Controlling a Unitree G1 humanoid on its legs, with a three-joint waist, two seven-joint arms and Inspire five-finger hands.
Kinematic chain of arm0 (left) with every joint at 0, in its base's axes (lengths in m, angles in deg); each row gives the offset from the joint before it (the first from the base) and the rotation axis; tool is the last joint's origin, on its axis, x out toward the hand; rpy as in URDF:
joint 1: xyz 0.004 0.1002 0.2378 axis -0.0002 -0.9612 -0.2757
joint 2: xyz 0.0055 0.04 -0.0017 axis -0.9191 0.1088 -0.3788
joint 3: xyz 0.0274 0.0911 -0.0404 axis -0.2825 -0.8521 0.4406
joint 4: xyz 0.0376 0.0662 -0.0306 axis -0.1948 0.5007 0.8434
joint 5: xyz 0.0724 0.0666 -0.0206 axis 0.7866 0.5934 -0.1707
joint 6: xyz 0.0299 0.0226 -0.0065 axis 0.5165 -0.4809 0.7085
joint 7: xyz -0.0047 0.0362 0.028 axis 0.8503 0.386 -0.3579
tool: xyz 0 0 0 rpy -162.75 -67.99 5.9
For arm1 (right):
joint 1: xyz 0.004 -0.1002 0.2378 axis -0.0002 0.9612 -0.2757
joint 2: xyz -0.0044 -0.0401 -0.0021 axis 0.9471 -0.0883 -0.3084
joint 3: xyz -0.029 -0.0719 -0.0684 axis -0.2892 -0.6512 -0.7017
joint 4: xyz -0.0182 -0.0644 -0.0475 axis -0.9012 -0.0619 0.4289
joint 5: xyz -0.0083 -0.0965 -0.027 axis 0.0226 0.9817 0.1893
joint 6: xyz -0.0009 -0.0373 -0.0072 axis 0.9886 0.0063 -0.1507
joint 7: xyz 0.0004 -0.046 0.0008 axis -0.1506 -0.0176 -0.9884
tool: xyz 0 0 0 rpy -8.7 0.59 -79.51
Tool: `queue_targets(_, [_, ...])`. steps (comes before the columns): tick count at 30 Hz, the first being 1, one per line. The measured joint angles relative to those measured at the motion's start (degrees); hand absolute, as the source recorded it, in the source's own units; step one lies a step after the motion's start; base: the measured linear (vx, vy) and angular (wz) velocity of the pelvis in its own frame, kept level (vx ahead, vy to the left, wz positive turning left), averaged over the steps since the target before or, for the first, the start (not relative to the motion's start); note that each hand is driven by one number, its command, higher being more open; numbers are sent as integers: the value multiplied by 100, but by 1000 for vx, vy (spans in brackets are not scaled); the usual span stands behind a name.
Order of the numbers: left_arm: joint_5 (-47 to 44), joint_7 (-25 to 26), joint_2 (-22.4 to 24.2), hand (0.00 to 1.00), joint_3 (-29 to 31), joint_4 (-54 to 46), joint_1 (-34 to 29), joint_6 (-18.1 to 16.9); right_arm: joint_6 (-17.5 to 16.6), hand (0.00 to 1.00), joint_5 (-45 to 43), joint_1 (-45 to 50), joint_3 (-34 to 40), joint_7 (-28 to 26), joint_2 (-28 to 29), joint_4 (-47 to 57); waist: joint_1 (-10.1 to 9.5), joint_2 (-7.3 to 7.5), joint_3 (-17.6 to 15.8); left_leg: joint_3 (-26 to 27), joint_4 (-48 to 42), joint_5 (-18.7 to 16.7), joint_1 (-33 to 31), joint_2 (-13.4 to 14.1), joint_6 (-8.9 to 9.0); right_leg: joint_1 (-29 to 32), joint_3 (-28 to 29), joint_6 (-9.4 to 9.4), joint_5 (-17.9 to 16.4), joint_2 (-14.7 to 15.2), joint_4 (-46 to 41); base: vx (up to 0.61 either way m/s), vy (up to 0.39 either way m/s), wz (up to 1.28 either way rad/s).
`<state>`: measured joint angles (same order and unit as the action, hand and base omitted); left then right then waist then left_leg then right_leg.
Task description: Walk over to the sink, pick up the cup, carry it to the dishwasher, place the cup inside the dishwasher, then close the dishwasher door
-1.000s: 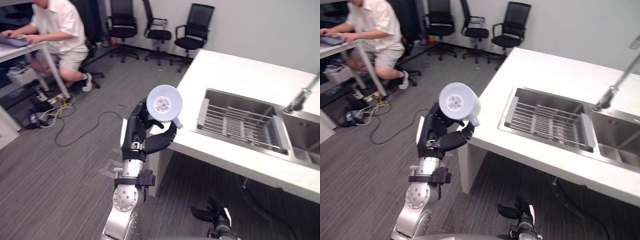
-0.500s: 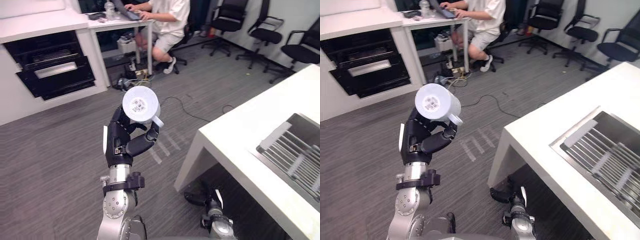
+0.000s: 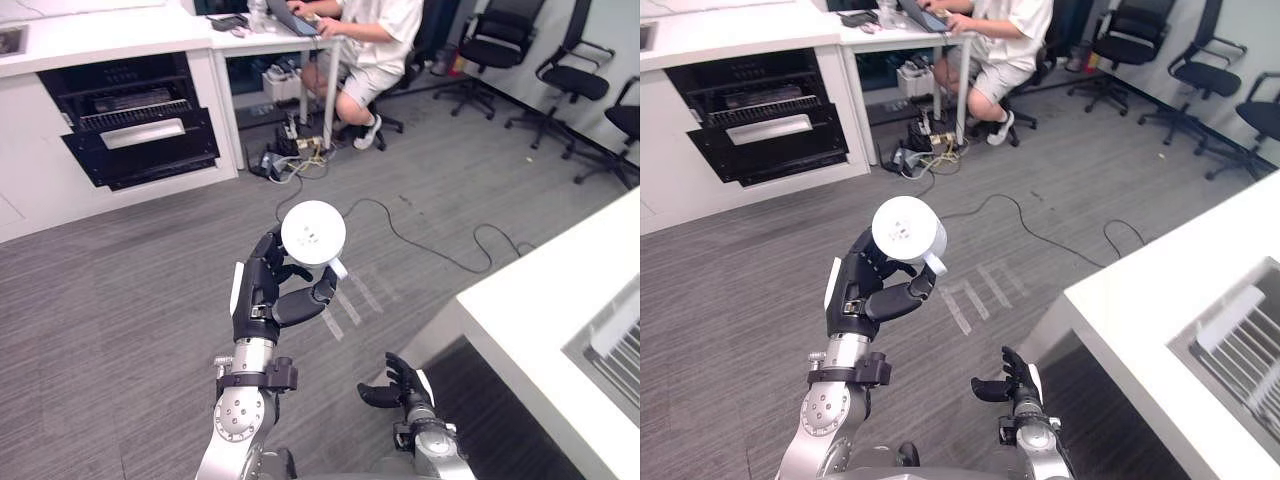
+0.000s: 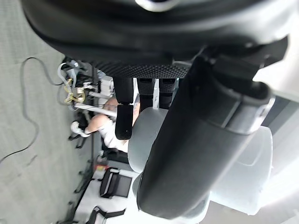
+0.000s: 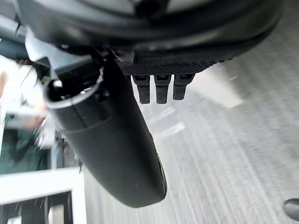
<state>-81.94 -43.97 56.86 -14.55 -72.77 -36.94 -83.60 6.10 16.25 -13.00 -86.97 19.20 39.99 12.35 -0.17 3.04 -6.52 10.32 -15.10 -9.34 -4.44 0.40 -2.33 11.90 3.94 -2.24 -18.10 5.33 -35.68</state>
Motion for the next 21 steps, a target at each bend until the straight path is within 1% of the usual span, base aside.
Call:
queue_targets(1, [-1,-5,-1,30,-101,3,34,-10,0,90,0,28,-26,3,11,99,13,55,41,-230,-59,-36,-2,-83,60,76,306,-100,125,-158,596,193,-104,90])
queue_targets(2, [0,-13,-2,30,-147,4,36,-15,-4,90,-1,62,-55,7,11,161,3,98,68,-334,-126,-90,-20,-148,96,80,411,-93,347,-163,932,271,-159,115])
queue_targets(3, [2,-60,67,30,-269,167,48,-31,-29,90,0,130,-96,7,-28,189,-12,-33,118,-605,-337,-229,-46,-152,177,-21,289,-129,597,-163,974,306,-163,89])
queue_targets(4, [2,-104,116,30,-357,254,-6,-18,-29,90,0,188,-109,5,-92,204,-73,-200,223,-736,-402,-257,-95,-79,224,-115,123,-103,585,-205,1106,421,-213,108])
queue_targets(5, [0,-143,195,30,-384,277,-61,-17,-27,90,0,187,-127,5,-130,223,-124,-336,306,-954,-404,-292,-162,11,296,-248,-174,-69,595,-238,1269,296,-138,69])
queue_targets(6, [0,-151,217,30,-395,285,-58,-16,-26,90,0,184,-126,9,-132,224,-133,-362,320,-973,-402,-294,-161,32,319,-285,-226,-69,595,-245,1295,253,-139,83])
queue_targets(8, [-5,-191,320,30,-473,297,-53,-17,-11,90,-1,256,-128,45,-121,350,-182,-401,344,-928,-475,-288,-100,159,365,-728,-667,-68,595,-275,1555,167,-116,87])
queue_targets(10, [-7,-227,326,30,-471,296,-21,-21,-12,90,-1,345,-128,109,-121,594,-225,-354,333,-743,-541,-293,-88,220,373,-983,-895,-68,596,-275,1713,123,-84,86])
queue_targets(12, [-8,-209,304,30,-483,297,-16,-23,-65,90,-2,332,-104,155,-112,657,-254,-311,372,-492,-320,-231,-75,238,398,-1096,-1044,-43,608,-248,1911,103,-13,76])
queue_targets(13, [-31,-208,168,30,-533,317,-13,-26,-71,90,-2,329,-92,192,-117,631,-311,-227,418,-290,43,-28,-53,183,375,-1162,-1142,63,685,-198,2203,68,24,61])
queue_targets(14, [-45,-208,112,30,-545,347,-12,-25,-73,90,-4,328,-91,198,-107,595,-314,-191,419,-252,154,60,-46,147,383,-1202,-1181,72,721,-172,2308,53,28,58])
queue_targets(17, [-116,-209,-46,30,-587,538,-13,-24,-73,90,-4,306,-100,189,-52,344,-325,-179,416,-225,658,361,130,45,385,-1374,-1234,88,870,-131,2611,45,31,36])
queue_targets(19, [-119,-210,-72,30,-555,662,-13,-31,-67,90,-4,211,-79,187,-26,72,-314,-182,418,-248,971,526,291,22,386,-1404,-1218,74,909,-134,2634,13,10,6])
queue_targets(20, [-119,-218,-136,30,-559,735,-17,-31,-61,90,-3,128,-25,187,-15,-86,-286,-184,418,-232,1279,716,415,6,393,-1396,-1190,72,960,-143,2670,0,0,0])
queue_targets(21, [-118,-225,-167,30,-558,790,-16,-31,-61,90,-3,110,29,186,-5,-114,-262,-185,417,-225,1465,831,487,0,390,-1383,-1179,72,977,-153,2685,-41,-16,-4])
